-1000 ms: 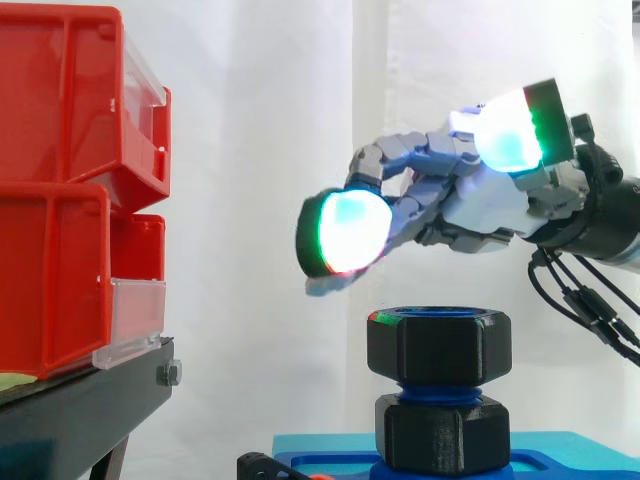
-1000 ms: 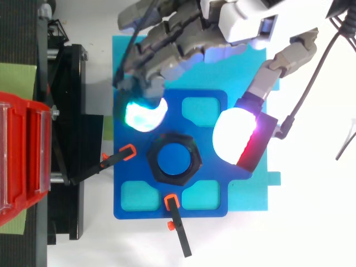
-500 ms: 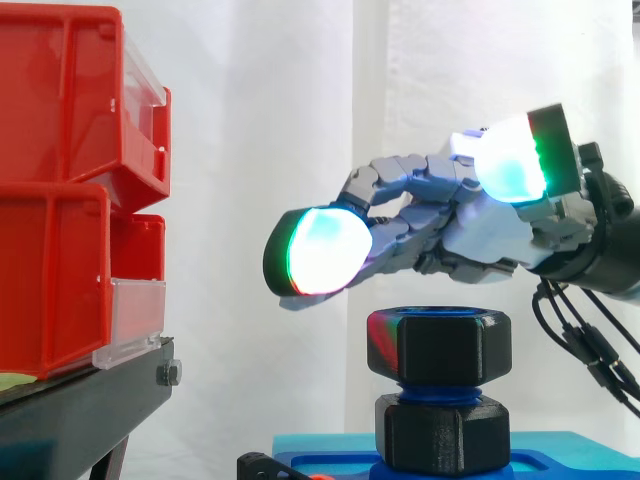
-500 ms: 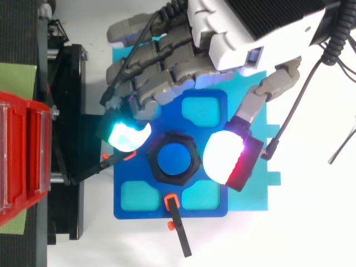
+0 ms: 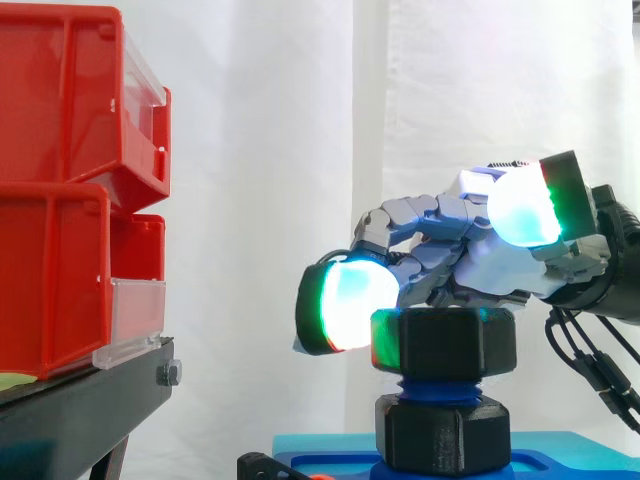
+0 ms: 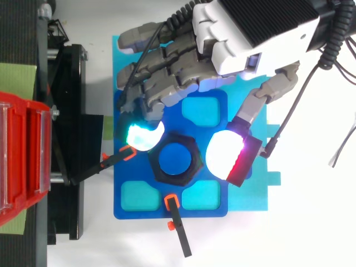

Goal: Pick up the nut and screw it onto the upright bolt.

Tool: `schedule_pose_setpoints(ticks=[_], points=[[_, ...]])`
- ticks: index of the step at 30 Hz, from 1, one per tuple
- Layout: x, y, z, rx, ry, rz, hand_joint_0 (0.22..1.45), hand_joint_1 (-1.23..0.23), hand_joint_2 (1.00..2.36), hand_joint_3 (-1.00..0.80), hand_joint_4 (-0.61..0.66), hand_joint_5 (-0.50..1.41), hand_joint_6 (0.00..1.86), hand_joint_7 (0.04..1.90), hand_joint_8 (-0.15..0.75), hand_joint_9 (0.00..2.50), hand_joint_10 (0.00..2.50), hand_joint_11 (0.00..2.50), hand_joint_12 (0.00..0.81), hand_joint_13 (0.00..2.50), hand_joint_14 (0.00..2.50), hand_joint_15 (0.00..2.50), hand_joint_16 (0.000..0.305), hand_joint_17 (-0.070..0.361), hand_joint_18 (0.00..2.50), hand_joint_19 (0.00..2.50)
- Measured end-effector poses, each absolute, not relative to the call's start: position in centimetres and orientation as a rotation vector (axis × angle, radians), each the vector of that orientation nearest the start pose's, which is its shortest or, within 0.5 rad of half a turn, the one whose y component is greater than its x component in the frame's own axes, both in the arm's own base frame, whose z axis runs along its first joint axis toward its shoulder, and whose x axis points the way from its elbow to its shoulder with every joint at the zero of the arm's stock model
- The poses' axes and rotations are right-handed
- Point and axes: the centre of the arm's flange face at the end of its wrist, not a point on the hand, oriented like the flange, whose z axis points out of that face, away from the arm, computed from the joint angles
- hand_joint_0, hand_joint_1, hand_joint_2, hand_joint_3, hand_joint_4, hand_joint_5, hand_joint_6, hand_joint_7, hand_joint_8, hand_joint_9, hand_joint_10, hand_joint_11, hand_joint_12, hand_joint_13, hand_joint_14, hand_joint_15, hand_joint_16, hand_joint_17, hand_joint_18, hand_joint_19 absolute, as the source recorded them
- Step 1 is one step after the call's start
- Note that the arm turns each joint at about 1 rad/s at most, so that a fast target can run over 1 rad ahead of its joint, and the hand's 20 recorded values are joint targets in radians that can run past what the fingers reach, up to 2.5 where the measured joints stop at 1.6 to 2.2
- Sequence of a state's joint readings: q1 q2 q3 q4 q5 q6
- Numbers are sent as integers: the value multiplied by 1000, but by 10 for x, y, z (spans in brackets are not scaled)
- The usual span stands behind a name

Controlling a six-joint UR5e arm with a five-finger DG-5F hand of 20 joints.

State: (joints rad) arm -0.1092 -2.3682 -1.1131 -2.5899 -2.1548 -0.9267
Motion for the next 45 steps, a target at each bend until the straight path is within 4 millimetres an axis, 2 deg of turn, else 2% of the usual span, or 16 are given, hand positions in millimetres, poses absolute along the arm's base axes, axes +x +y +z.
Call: schedule_pose_setpoints(ticks=[7, 11, 19, 21, 22, 25, 35, 39, 45], points=[[760, -167, 247, 37, 1460, 833, 477, -223, 1000, -500, 168, -93, 503, 1402, 267, 595, 0, 0, 327, 458, 0, 0, 39, 88, 216, 0], [759, -170, 246, 38, 1462, 829, 481, -231, 1000, -500, 176, -72, 500, 1514, 273, 636, 0, 0, 325, 487, 0, 0, 38, 86, 249, 0], [758, -172, 247, 30, 1463, 830, 496, -253, 1000, -500, 187, -15, 597, 1321, 270, 799, 0, 0, 297, 595, 0, 0, 34, 76, 353, 0], [758, -173, 247, 28, 1461, 830, 501, -270, 1000, -500, 152, -3, 653, 1214, 239, 914, 0, 0, 272, 673, 0, 0, 32, 71, 453, 0], [758, -174, 247, 27, 1459, 830, 506, -276, 1000, -500, 100, 9, 684, 1177, 195, 1013, 0, 0, 238, 739, 0, 0, 29, 65, 523, 2], [758, -175, 248, 26, 1458, 829, 508, -286, 1000, -500, 72, 22, 701, 1141, 157, 1145, 0, 0, 201, 812, 0, 0, 25, 56, 600, 40], [759, -174, 251, 24, 1454, 830, 509, -293, 1000, -500, 41, 24, 719, 1123, 165, 1345, 1, 34, 187, 899, 0, 18, 22, 49, 695, 114], [760, -176, 253, 23, 1448, 830, 495, -258, 1000, -500, 184, 6, 500, 1522, 216, 1198, 0, 51, 242, 780, 0, 0, 28, 62, 583, 58], [764, -179, 268, 6, 1433, 837, 491, -254, 1000, -500, 182, 9, 500, 1507, 224, 1197, 2, 73, 251, 749, 0, 0, 29, 66, 552, 59]])
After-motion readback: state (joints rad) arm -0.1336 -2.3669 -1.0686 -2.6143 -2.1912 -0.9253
